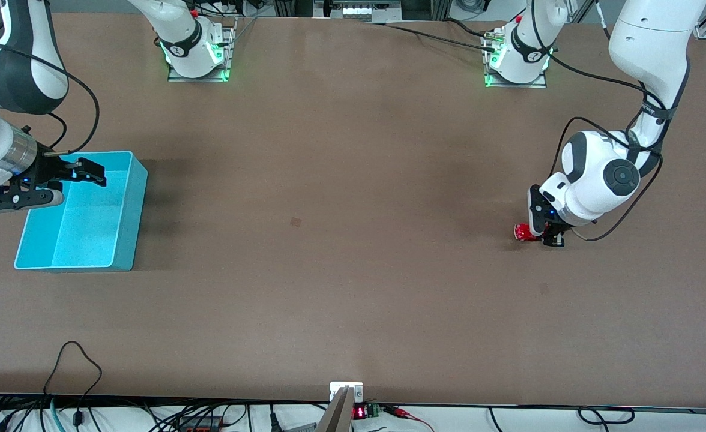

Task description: Wind red beetle toy and store in blue box

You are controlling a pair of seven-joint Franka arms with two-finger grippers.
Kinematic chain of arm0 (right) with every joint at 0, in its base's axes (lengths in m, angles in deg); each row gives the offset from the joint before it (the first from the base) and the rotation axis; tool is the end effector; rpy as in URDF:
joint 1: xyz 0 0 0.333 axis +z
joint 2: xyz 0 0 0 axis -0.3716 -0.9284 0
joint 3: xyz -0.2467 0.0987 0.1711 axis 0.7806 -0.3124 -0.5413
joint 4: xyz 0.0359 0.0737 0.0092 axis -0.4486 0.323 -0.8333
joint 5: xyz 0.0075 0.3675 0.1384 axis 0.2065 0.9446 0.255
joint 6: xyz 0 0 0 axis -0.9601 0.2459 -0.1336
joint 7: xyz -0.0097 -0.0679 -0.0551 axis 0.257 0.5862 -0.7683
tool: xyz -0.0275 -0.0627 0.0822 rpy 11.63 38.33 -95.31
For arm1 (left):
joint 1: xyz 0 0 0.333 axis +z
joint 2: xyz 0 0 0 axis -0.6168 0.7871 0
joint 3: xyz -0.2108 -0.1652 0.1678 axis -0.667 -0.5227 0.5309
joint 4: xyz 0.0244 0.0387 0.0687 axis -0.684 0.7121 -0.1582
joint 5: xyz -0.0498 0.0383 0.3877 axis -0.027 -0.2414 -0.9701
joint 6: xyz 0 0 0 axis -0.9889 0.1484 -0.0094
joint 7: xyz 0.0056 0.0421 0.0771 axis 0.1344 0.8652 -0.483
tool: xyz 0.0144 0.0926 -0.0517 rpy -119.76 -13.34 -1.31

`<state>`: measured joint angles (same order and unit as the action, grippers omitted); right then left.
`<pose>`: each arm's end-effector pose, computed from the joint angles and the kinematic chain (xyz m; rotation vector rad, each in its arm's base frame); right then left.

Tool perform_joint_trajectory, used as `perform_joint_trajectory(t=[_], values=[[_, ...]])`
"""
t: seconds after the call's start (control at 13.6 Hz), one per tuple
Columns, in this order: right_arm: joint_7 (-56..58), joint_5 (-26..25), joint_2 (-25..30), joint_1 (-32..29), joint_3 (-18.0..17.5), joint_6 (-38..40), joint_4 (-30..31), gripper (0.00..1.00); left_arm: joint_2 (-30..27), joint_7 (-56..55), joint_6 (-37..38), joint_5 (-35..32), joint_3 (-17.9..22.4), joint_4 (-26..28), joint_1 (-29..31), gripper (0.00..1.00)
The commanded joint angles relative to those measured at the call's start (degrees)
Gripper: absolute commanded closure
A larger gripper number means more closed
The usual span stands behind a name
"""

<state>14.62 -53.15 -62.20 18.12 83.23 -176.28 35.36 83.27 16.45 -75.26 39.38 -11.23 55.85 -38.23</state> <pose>0.5715 -0.0475 0.4434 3.1150 0.2283 -0.1144 0.5661 -0.0058 0.1893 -2.1888 2.2475 -0.0326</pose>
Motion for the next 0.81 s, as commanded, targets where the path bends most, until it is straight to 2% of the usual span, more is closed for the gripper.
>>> perform_joint_trajectory(t=[0.0,0.73], values=[[-0.1,1.0,0.2,-0.3,-0.2,-1.0,1.0,0.0,-1.1,1.1,-0.5,-1.1,-0.1,1.2,0.1,0.69],[0.7,1.5,-0.2,-1.6,-0.1,0.0,1.1,0.0,-0.2,1.1,-0.1,-1.1,-0.1,0.7,0.3,0.71]])
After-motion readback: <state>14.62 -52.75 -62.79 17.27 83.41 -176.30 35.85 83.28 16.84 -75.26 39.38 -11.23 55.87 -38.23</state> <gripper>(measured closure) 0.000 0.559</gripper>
